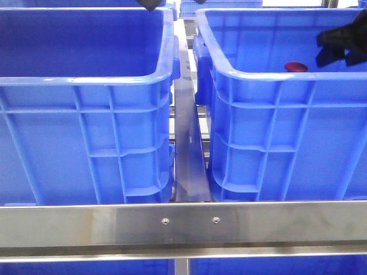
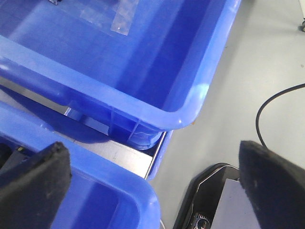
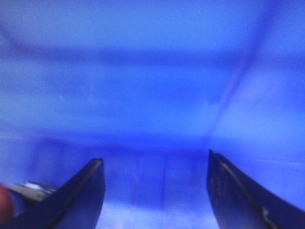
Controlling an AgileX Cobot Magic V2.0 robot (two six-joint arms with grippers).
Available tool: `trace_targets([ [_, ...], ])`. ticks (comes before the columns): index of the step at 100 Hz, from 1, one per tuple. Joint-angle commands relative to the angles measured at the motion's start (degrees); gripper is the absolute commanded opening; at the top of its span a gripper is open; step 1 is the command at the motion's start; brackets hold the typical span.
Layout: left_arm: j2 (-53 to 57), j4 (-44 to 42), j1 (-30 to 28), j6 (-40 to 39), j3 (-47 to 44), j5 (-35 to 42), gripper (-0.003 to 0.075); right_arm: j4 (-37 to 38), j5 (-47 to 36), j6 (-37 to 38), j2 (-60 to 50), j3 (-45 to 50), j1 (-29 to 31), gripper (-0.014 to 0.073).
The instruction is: Pick red and yellow buttons and place in box
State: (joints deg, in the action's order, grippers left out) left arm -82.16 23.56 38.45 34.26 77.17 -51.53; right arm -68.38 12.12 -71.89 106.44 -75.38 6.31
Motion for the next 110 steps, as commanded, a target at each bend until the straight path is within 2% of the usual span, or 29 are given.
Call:
trace_targets([
  [1,1.86,1.86,0.43,-0.12,1.62,2.12,0.067,-0.52,0.87,-0.34,-5.76,-1.49,0.43,0.0488],
  [13,1.86,1.86,0.43,-0.12,1.62,2.12,0.067,-0.52,3.4,-0.34,-9.22,-1.14,0.49,0.048],
  [18,1.86,1.86,0.43,-0.12,1.62,2.12,0.067,-0.52,3.62,-0.34,-10.94,-0.51,0.55,0.0447],
  [30,1.86,1.86,0.43,-0.12,1.62,2.12,0.067,-0.52,3.93,-0.34,-15.88,2.55,1.07,0.0266],
  [48,1.86,1.86,0.43,-0.12,1.62,2.48,0.0657,-0.52,3.37,-0.29,-25.9,10.8,1.69,-0.0071],
  [55,1.96,1.86,0.43,-0.12,1.62,3.1,0.0629,-0.52,3.19,-0.29,-29.0,13.39,1.69,-0.0064],
  [76,2.04,1.86,0.43,-0.12,1.62,3.67,0.0455,-0.52,2.43,-0.29,-41.1,23.67,1.69,-0.0068],
  [90,2.04,1.86,0.43,-0.12,1.62,3.67,0.0276,-0.52,1.01,-0.29,-50.07,31.12,1.69,-0.0068],
  [107,2.04,1.95,0.43,-0.12,1.62,3.77,-0.0006,-0.58,-0.13,-0.29,-62.02,39.85,1.69,-0.0068],
  [110,2.04,1.95,0.43,-0.12,1.62,3.92,-0.0018,-0.58,-0.13,-0.29,-64.8,41.49,1.69,-0.0068],
])
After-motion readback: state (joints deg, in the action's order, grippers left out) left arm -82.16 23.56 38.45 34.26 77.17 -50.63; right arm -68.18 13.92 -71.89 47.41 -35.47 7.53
